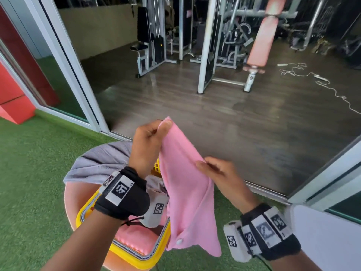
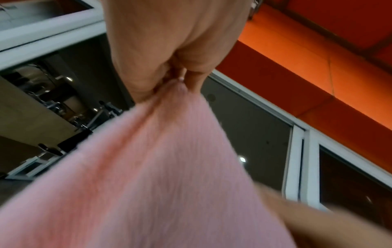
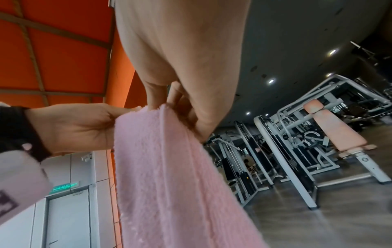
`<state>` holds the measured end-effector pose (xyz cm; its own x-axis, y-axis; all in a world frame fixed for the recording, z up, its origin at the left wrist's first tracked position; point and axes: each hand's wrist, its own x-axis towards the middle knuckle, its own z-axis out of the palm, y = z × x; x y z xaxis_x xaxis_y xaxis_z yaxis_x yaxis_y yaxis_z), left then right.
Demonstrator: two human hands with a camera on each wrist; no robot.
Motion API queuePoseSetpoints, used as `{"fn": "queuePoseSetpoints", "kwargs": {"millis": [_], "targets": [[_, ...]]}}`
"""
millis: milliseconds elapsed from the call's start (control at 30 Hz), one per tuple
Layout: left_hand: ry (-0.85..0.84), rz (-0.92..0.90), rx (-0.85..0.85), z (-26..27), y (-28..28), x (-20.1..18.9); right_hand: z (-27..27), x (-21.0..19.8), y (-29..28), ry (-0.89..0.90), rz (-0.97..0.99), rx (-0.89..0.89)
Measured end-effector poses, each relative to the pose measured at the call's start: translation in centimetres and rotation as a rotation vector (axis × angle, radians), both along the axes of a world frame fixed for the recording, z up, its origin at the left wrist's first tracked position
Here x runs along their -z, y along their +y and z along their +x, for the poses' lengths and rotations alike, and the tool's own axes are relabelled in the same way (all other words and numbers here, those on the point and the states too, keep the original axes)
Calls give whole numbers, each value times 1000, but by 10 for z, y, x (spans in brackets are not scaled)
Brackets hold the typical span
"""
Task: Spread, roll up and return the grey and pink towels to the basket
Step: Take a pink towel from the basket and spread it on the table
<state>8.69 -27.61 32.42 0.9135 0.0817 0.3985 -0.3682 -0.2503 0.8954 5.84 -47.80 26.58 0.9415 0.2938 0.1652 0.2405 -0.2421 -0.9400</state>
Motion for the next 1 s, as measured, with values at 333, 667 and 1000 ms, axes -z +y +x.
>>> {"fn": "queuePoseSetpoints", "kwargs": {"millis": [333,667,1000], "targets": [[235,26,421,-26,-22,21,17,-24,4,-43,120,-35],[196,24,378,-26,-14,18,7,-10,-3,-145,-67,70],[245,-170,286,-8,-4,9,9,4,-10,-122,-147,111]]}}
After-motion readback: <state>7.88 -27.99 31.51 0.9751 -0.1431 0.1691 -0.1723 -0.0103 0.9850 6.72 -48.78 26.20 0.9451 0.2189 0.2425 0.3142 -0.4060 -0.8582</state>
